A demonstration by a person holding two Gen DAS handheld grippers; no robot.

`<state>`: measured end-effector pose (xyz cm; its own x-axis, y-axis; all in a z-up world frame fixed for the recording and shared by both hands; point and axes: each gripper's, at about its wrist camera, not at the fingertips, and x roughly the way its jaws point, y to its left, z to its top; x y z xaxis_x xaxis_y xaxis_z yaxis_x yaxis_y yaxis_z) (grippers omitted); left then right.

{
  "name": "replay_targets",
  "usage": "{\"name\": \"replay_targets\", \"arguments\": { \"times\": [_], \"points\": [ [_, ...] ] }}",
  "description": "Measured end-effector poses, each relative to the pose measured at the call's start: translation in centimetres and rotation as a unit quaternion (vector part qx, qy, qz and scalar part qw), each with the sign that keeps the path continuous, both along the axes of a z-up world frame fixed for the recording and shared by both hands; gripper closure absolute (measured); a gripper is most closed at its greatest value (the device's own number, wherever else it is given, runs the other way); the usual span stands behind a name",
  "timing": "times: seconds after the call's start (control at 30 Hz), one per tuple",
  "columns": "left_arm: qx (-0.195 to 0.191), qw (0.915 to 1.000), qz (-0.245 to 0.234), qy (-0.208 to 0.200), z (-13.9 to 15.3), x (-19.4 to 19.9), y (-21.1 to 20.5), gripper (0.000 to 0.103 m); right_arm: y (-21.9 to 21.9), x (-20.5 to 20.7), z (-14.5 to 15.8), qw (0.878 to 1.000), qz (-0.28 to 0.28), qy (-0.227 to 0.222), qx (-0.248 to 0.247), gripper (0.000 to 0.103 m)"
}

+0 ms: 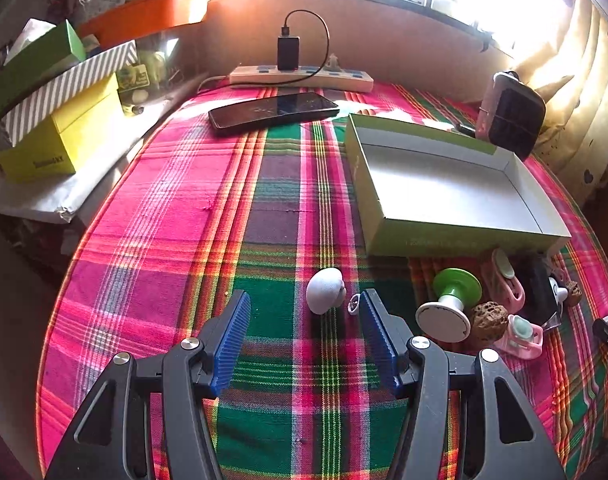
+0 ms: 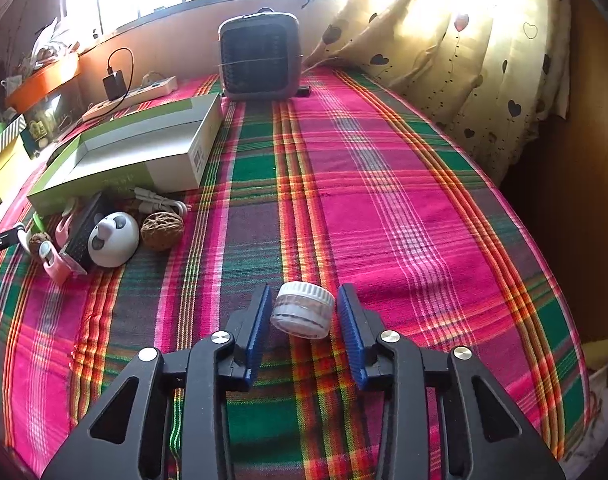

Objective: Organize objects
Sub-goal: 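Grasp the white cylindrical jar with the right gripper while the left gripper approaches the white knob, then grasp the white knob with the left gripper while the right gripper holds the jar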

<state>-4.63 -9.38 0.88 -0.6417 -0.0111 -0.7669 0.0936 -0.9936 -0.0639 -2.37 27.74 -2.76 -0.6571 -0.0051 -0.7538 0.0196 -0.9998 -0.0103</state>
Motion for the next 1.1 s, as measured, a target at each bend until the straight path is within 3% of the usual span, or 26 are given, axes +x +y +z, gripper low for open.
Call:
{"name": "replay_targets", "arguments": {
  "times": [0.23, 0.47, 0.7, 1.1],
  "points": [
    [0.016, 0.9999, -0.002, -0.005, -0.3, -0.8, 0.0, 0.049, 0.0, -0.1, 0.0, 1.0, 0.002, -0.001, -0.002, 0.072],
    [0.014, 0.9997, -0.018, -0.002, -0.2, -1.1, 0.7, 0.063, -0.3, -0.4, 0.1, 1.0, 0.011, -0.004, -0.004, 0.072],
    [0.039, 0.9991, -0.015, -0.003, 0.1, -1.2, 0.2, 0.063, -0.6, -0.6, 0.6, 1.0, 0.02, 0.001, -0.005, 0.072],
    [0.045, 0.9988, -0.017, -0.011, -0.4, -2.0, 0.1, 0.063, -2.7, -1.8, 1.5, 0.998, 0.053, 0.011, -0.016, 0.072]
  ]
}}
